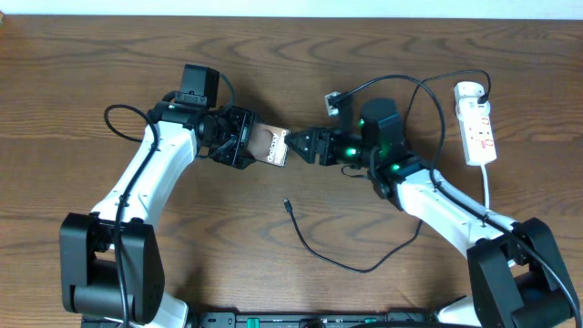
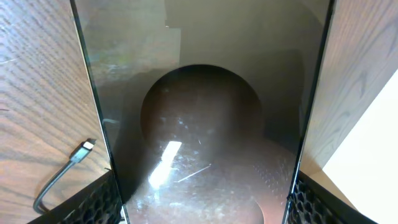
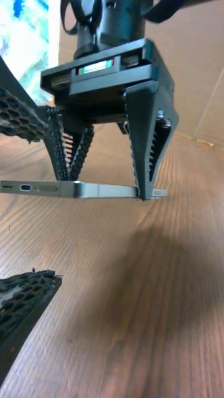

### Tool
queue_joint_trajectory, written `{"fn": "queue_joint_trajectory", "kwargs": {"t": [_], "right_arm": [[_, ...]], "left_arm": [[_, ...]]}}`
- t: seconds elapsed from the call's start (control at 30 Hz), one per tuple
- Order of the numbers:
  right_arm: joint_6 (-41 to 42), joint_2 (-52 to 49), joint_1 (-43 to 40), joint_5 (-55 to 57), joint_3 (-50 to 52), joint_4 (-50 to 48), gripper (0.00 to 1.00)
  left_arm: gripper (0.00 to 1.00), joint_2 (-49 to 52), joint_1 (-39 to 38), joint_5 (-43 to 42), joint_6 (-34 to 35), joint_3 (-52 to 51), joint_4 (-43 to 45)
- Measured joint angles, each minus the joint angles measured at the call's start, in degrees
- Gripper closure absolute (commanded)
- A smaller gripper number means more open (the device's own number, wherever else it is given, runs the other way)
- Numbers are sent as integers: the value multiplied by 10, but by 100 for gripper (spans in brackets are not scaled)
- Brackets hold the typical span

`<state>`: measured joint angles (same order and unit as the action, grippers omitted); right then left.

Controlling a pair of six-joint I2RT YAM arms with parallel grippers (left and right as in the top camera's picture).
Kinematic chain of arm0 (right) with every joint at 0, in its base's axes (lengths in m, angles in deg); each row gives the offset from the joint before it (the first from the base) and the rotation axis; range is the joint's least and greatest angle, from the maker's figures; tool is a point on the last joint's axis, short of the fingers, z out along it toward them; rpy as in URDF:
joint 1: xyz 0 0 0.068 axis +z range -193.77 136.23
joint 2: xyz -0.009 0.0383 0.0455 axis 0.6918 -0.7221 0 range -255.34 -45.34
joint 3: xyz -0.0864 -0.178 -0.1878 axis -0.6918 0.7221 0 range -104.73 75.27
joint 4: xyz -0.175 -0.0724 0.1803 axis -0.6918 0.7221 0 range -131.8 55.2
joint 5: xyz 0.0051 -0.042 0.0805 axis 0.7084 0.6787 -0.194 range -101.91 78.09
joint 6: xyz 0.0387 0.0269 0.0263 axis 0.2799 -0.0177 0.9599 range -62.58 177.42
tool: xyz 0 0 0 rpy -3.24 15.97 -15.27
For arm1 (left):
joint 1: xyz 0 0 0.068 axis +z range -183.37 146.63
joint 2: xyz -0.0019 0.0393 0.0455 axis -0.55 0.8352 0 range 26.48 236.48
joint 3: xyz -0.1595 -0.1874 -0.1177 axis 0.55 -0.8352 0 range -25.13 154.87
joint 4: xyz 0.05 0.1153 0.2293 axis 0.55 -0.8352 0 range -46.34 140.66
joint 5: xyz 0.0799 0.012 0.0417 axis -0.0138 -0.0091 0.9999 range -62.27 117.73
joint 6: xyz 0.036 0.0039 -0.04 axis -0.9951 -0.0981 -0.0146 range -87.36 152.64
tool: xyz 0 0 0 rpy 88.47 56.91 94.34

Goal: Plug charger to phone and switch on socket

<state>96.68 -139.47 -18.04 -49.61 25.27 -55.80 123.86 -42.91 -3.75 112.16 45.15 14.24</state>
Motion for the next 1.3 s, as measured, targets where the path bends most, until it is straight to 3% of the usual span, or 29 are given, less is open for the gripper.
{"fn": "queue_joint_trajectory", "kwargs": {"t": [0.17, 0.93, 1.3], "right_arm": [[22, -29, 30, 28, 0, -18, 37], [54, -41, 76, 118, 0, -30, 71], [57, -41, 125, 189, 0, -30, 75]], "left_arm": [[93, 0, -5, 0, 0, 0, -7], [93, 0, -34, -1, 0, 0, -11], [93, 0, -34, 0, 0, 0, -11]]}}
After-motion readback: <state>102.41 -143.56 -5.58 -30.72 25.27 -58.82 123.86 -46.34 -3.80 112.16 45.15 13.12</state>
